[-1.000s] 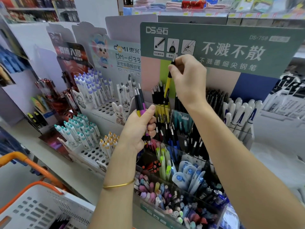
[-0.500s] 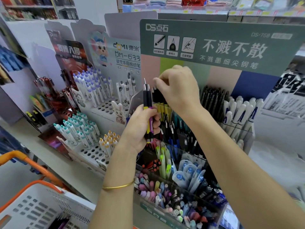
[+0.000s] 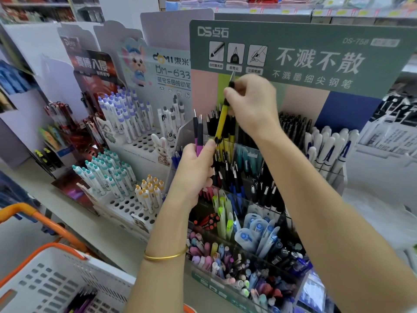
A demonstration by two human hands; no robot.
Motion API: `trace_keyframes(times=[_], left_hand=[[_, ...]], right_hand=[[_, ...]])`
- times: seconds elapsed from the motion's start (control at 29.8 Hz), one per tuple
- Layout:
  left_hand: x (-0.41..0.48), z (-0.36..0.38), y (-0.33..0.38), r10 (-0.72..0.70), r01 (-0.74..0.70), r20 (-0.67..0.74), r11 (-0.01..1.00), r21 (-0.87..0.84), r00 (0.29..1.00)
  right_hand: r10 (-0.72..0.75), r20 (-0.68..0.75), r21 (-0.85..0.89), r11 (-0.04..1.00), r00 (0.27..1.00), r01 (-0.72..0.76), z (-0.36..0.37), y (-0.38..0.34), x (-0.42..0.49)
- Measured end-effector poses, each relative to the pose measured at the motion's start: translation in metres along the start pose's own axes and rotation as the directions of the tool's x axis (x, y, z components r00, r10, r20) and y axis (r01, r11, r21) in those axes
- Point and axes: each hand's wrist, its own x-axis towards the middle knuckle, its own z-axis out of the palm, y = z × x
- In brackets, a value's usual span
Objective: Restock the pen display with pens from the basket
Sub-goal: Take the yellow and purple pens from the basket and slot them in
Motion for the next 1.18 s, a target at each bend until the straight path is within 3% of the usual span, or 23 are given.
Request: trace_keyframes(times=[0.1, 0.3, 0.5, 0.74, 0.81, 0.87, 0.94, 1.11, 1.18], left_hand=[[0.002, 0.000, 0.003, -0.074, 0.075, 0.011, 0.986, -0.149, 0.997], [0.000, -0.005, 0.005, -0.105, 0.162, 0.150, 0.882, -0.442, 0.983], [0.000, -0.010, 0.005, -0.073, 0.189, 0.234, 0.829, -0.526, 0.969], [0.001, -0.011, 0.006, -0.044, 0.145, 0.210, 0.857, -0.494, 0.977], [0.001, -0.012, 0.006, -0.031, 0.120, 0.191, 0.873, -0.473, 0.981], [0.002, -0.013, 0.006, -0.009, 0.088, 0.173, 0.888, -0.452, 0.985], [0.003, -0.013, 0.007, 0.020, 0.053, 0.162, 0.900, -0.432, 0.987], [0.005, -0.012, 0.010, 0.077, -0.021, 0.159, 0.945, -0.326, 0.984], [0.004, -0.013, 0.012, 0.077, -0.036, 0.133, 0.956, -0.290, 0.988]], right_hand=[[-0.062, -0.106, -0.100, 0.994, 0.992, 0.052, -0.004, 0.000, 0.007], [-0.096, -0.012, -0.318, 0.944, 0.995, 0.087, 0.007, 0.013, 0.000], [-0.126, 0.118, -0.508, 0.844, 0.985, 0.169, 0.016, 0.017, 0.002], [-0.063, 0.291, -0.678, 0.690, 0.955, 0.253, 0.017, 0.017, 0.000], [-0.071, 0.250, -0.624, 0.750, 0.966, 0.217, 0.013, 0.014, 0.005], [-0.117, 0.126, -0.482, 0.861, 0.985, 0.164, 0.004, 0.009, 0.010], [-0.141, 0.098, -0.302, 0.939, 0.985, 0.165, -0.003, -0.002, 0.010], [-0.096, 0.398, -0.024, 0.993, 0.913, 0.114, 0.002, -0.017, -0.005], [-0.080, 0.414, 0.062, 0.996, 0.907, 0.059, 0.008, -0.016, -0.005]])
